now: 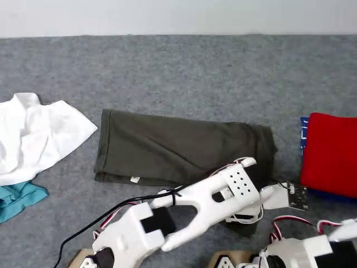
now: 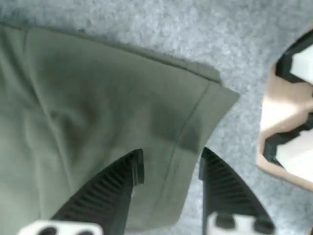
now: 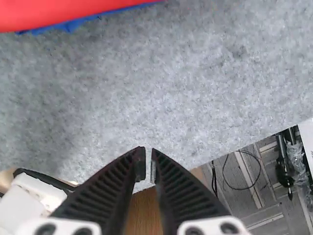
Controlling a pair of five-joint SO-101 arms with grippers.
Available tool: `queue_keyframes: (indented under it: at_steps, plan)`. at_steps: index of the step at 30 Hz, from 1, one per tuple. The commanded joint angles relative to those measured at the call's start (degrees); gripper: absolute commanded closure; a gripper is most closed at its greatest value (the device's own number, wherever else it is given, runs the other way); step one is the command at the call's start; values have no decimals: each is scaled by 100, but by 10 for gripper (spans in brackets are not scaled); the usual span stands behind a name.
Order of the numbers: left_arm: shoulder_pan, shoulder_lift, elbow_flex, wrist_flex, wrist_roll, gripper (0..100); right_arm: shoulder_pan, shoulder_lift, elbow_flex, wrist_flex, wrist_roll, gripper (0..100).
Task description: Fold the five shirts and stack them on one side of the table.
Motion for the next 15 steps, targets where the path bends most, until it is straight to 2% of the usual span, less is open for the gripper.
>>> queue_keyframes:
  at_steps: [1, 8, 15]
  plan:
    - [70, 176, -409, -26, 44, 804, 75, -259, -316, 189, 132, 961]
    - [88, 615, -523, -70, 193, 816, 57, -259, -316, 171, 123, 961]
    - [97, 914, -971, -26, 343, 960, 31, -259, -316, 163, 123, 961]
